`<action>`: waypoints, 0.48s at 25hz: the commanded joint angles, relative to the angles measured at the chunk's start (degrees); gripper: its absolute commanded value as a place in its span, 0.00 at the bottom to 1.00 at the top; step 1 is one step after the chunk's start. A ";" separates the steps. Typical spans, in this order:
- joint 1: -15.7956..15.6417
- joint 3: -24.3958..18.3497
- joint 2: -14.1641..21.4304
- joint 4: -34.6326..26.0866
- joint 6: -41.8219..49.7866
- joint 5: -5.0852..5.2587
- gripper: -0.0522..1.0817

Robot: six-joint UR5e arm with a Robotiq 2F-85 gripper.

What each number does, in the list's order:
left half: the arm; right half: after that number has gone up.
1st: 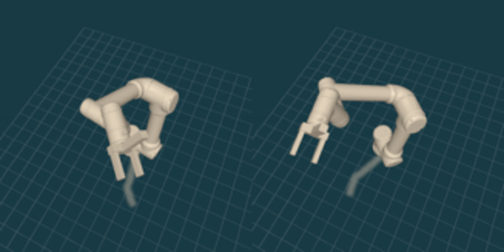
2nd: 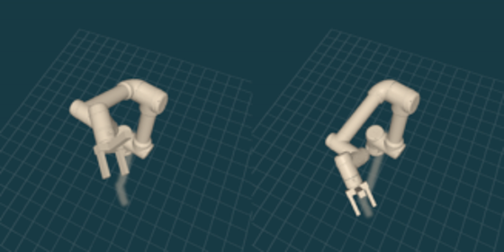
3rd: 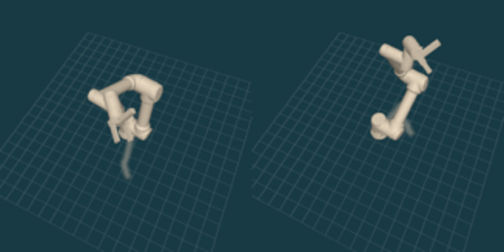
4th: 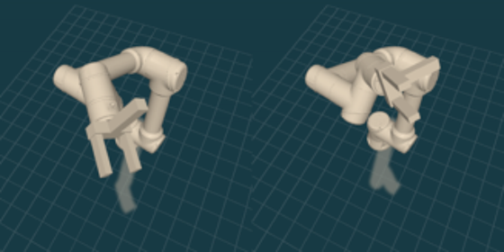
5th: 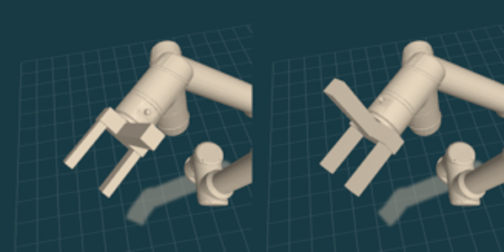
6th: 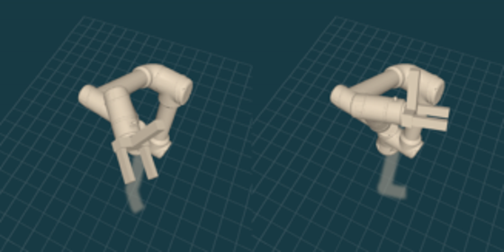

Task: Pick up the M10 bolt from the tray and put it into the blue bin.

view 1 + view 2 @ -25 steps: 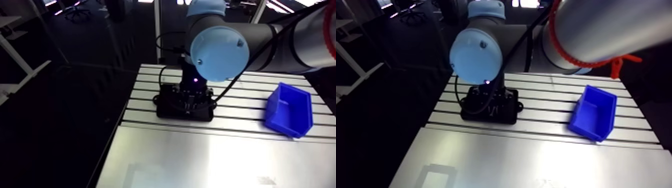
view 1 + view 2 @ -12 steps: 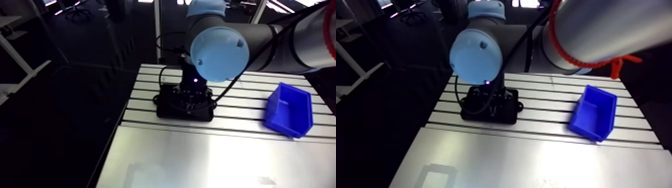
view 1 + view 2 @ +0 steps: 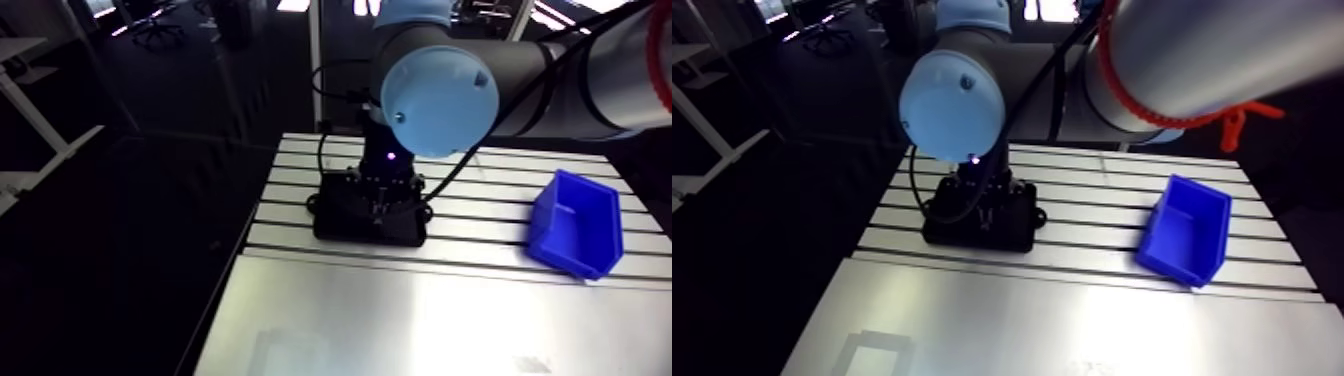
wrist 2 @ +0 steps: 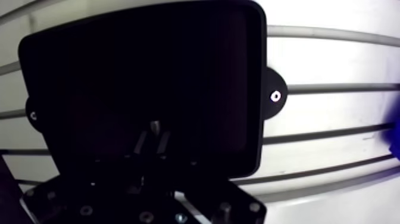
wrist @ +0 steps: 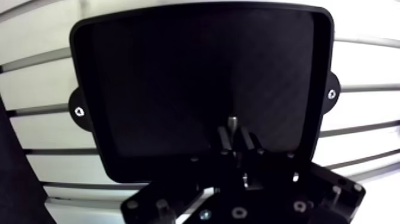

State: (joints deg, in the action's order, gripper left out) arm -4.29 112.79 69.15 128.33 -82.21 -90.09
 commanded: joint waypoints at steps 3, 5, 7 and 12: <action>-0.02 -2.53 2.96 -3.83 -0.09 -0.13 0.99; -0.02 -3.32 3.93 -4.97 -0.18 -0.13 0.99; -0.02 -4.20 4.98 -6.46 -0.27 -0.21 0.99; 0.07 -7.54 7.97 -12.27 -1.50 -0.13 0.99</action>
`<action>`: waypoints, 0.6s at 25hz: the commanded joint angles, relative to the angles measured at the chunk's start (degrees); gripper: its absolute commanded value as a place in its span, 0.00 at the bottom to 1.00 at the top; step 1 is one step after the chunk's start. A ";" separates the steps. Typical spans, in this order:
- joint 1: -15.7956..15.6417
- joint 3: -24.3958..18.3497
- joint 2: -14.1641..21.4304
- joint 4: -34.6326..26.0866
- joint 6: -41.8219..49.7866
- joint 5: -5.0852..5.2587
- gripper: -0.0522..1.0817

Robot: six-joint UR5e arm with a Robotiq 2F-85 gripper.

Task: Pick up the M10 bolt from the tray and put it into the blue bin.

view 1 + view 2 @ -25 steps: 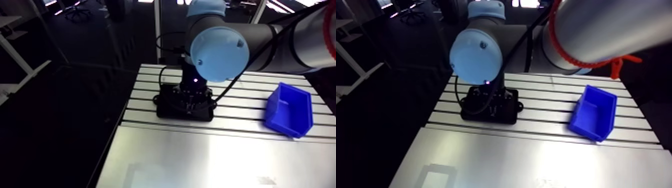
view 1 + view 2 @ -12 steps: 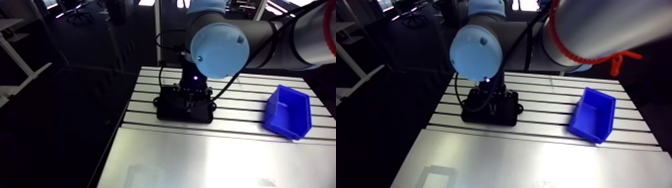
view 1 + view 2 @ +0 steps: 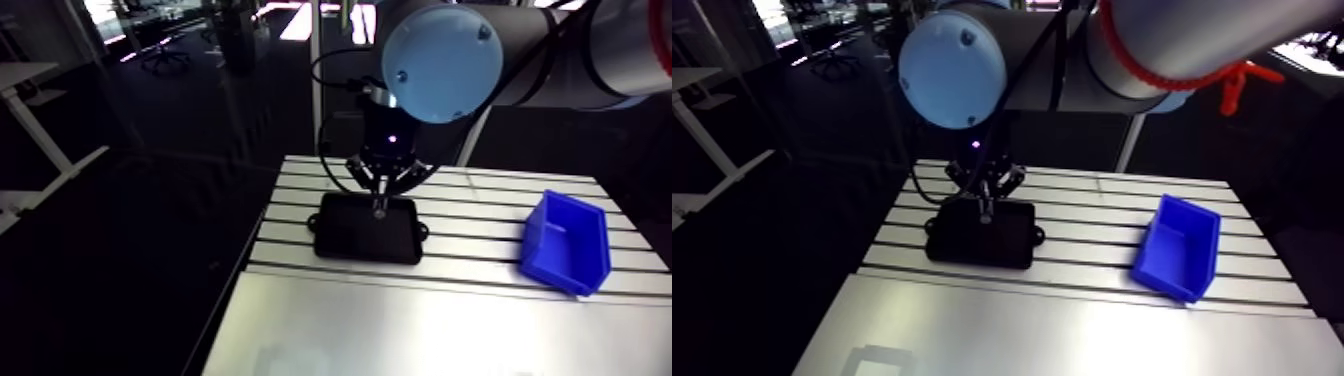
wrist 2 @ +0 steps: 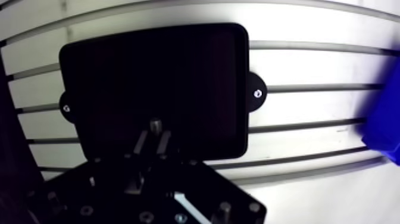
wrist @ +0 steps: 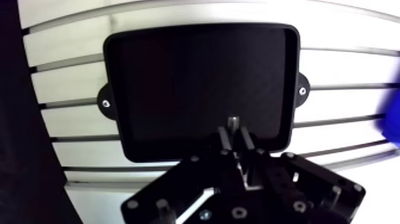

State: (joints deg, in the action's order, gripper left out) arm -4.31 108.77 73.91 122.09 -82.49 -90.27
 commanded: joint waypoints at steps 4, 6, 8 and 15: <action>0.71 -5.89 5.58 -11.12 -5.62 -0.04 0.98; 1.32 -6.06 6.81 -12.88 -7.64 -0.22 0.98; 2.55 -6.24 8.13 -14.11 -12.30 -0.57 0.98; 15.30 -7.21 14.11 -19.65 -37.88 -0.22 0.98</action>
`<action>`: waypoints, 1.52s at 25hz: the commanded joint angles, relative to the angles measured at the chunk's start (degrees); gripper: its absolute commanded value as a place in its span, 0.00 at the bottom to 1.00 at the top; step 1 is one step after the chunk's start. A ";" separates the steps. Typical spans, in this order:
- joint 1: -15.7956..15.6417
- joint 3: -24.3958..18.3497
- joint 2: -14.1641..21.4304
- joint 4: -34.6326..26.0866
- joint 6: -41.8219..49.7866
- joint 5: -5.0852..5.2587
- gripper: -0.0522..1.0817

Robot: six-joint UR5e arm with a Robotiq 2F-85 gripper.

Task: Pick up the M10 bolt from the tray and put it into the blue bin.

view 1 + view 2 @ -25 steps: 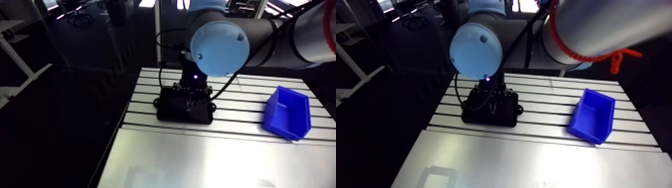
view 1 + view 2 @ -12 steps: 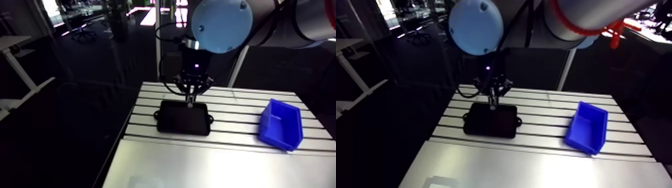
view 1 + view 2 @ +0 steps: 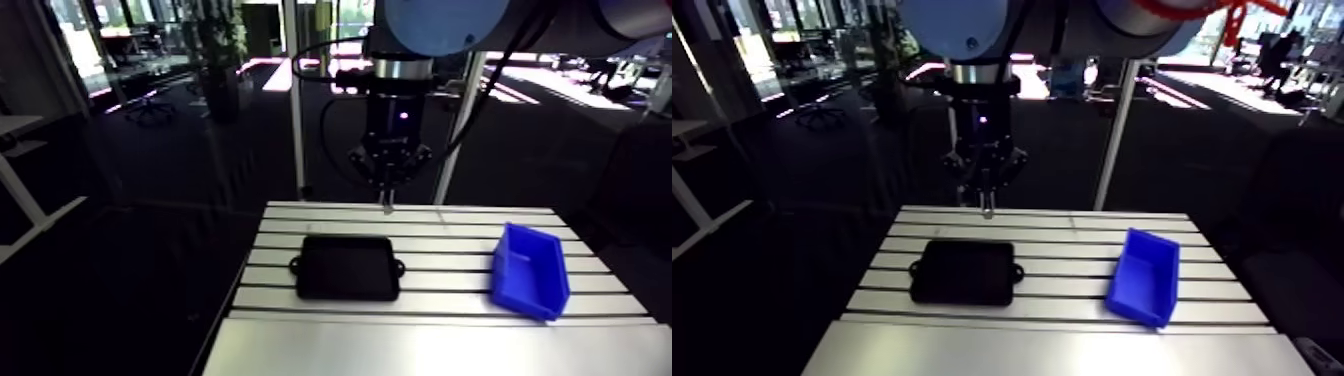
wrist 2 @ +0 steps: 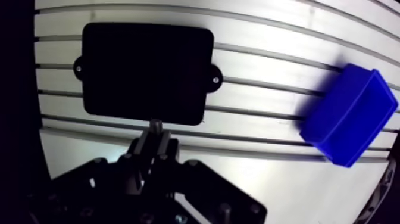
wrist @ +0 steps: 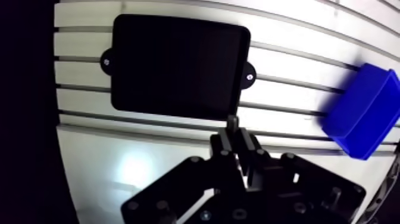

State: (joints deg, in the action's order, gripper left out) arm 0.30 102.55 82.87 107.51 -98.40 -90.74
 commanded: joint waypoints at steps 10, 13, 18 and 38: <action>27.57 0.68 8.66 -6.48 -63.03 2.64 0.98; 29.15 0.77 8.58 -6.48 -71.20 2.72 0.98; 30.74 0.59 7.96 -6.39 -80.17 2.72 0.97; 34.34 2.70 3.65 2.75 -96.26 2.28 0.96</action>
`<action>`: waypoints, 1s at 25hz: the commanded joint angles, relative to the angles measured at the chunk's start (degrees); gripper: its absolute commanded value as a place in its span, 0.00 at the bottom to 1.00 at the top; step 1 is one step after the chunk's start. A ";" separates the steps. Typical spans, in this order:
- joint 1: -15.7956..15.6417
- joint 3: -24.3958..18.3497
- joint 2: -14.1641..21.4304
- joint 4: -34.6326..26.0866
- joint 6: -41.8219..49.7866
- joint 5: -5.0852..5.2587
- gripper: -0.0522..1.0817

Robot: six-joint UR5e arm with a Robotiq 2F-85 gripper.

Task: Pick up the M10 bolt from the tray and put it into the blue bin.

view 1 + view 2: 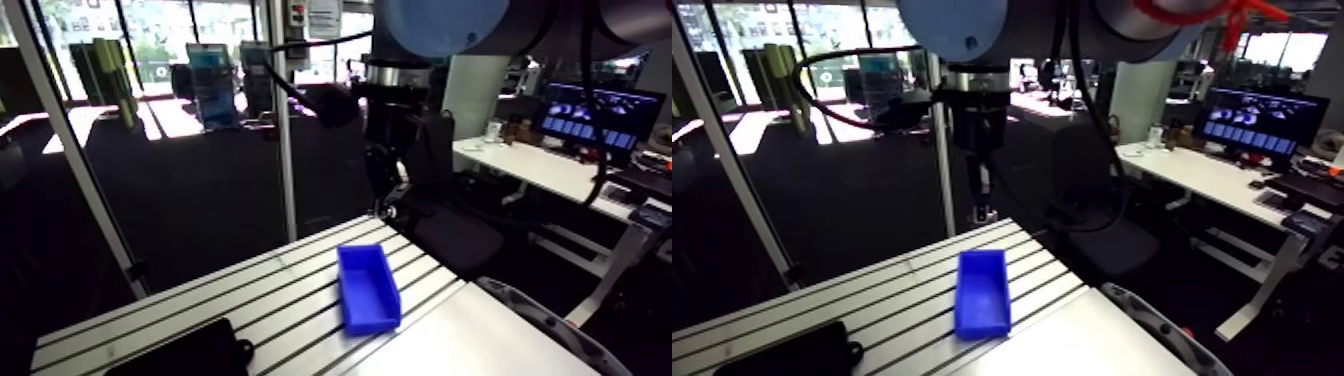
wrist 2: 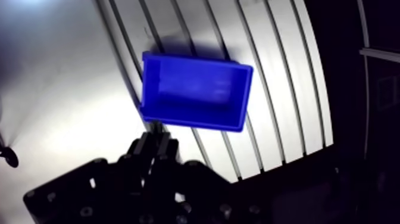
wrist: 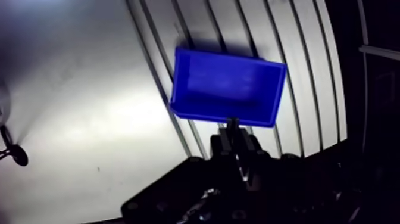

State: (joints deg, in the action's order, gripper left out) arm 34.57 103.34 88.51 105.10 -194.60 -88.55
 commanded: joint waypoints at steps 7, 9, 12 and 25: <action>-0.10 3.32 -5.50 8.77 3.46 -0.17 0.96; -0.28 4.37 -6.64 11.14 3.63 -0.26 0.95; -0.46 6.40 -7.96 14.04 3.63 -0.43 0.95; -1.16 11.05 -13.41 22.74 4.51 -0.61 0.94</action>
State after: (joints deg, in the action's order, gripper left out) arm 33.45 113.43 76.93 125.15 -190.18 -89.06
